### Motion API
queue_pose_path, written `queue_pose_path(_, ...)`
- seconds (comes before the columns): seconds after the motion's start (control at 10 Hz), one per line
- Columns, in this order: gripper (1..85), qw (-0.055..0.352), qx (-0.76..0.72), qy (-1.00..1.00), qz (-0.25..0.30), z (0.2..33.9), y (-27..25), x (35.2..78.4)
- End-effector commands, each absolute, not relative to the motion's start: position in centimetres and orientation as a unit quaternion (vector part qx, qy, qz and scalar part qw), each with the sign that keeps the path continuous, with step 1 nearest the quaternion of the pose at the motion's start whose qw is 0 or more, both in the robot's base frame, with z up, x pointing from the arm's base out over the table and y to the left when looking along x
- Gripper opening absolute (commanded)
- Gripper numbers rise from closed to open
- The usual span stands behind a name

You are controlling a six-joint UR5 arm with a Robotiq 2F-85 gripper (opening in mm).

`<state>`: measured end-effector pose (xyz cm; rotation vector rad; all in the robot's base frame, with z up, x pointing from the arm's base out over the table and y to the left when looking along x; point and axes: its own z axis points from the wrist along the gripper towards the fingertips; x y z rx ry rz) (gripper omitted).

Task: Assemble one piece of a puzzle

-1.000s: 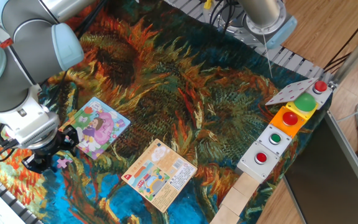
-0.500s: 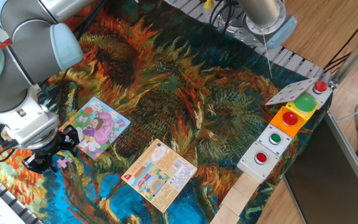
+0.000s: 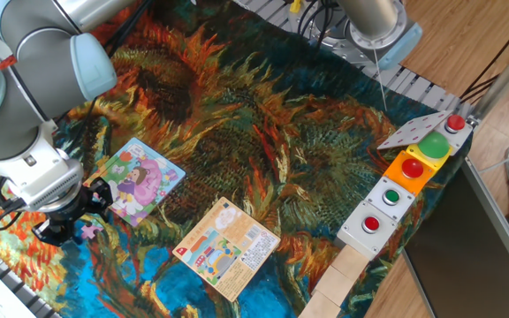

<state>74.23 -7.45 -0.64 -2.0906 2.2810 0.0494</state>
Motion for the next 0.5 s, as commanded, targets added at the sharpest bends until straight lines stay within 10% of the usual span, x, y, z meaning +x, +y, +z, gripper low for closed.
queue_pose_path(0.0, 50.7, 0.029, -0.674, 0.738, 0.018, -0.49, -7.41, 74.39)
queue_pose_path(0.4, 43.7, 0.027, -0.674, 0.738, 0.014, -0.26, -7.46, 74.44)
